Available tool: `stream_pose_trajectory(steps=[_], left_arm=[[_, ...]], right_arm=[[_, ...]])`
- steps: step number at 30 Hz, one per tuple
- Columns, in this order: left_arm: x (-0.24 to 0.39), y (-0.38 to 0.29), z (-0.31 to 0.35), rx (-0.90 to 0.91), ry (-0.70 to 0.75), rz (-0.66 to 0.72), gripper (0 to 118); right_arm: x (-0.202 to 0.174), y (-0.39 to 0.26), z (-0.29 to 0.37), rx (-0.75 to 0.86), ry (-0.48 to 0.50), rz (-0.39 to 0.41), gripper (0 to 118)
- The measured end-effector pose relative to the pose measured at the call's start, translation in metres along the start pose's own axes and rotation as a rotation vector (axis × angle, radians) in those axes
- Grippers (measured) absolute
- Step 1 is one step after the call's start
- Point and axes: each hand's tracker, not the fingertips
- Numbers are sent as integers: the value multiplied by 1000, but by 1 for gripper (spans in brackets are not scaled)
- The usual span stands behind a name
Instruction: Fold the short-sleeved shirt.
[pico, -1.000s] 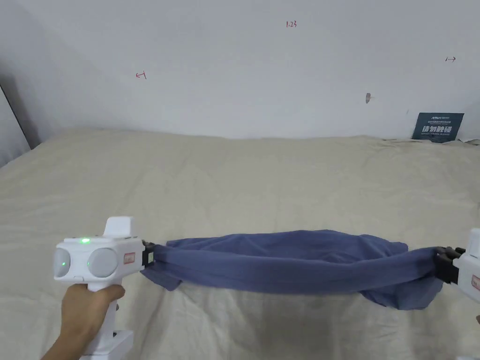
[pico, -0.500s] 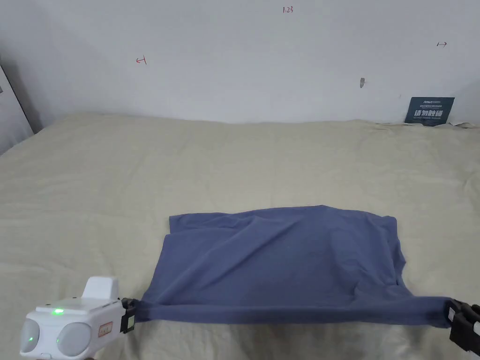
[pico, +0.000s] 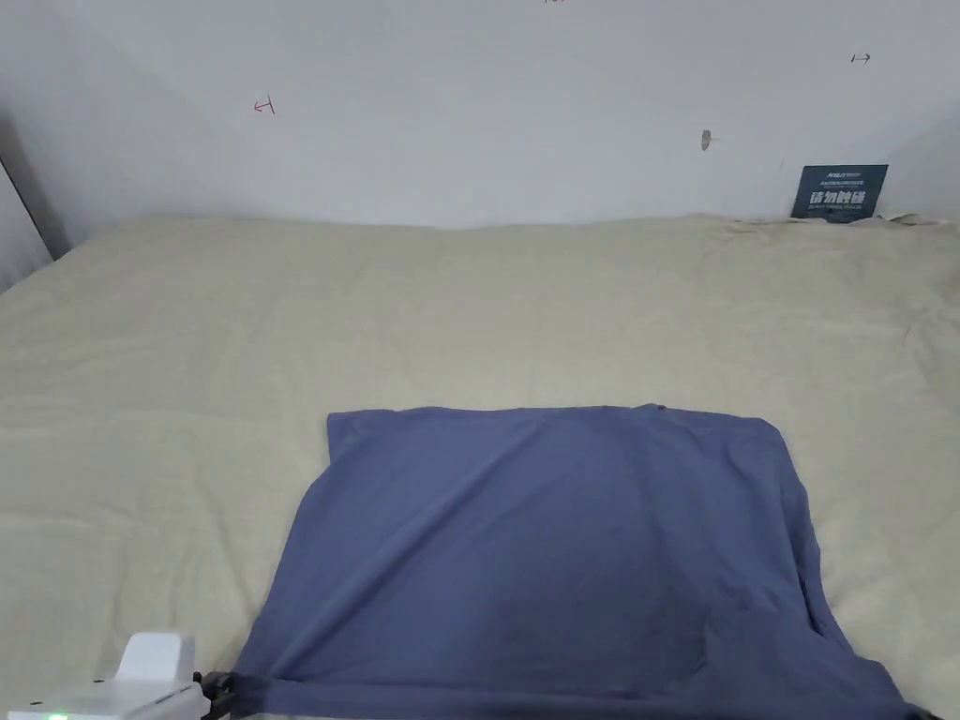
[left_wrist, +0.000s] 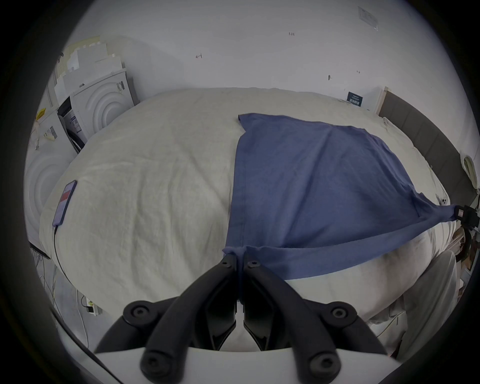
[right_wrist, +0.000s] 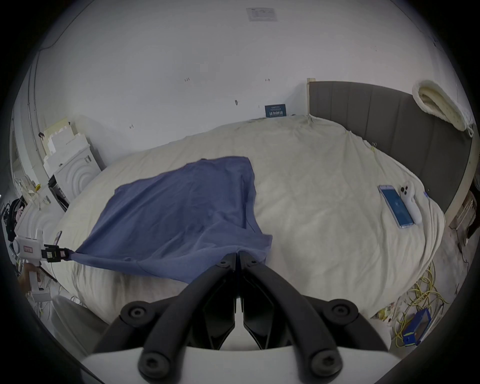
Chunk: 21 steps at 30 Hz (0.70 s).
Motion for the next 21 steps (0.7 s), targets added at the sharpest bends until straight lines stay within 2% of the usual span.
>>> stream_pose_trajectory(steps=[10,17,19,21], left_arm=[[12,-23,-33,-98,27,-10,0],[15,-21,-28,-94,33,6,2],[15,-19,-27,-93,29,18,13],[17,-17,-24,-99,39,29,34]], right_arm=[[5,-23,-61,-214,-105,-28,1],[7,-31,-73,-261,-111,-34,2],[6,-27,-69,-257,-108,-35,4],[7,-20,-65,-241,-111,-29,27]])
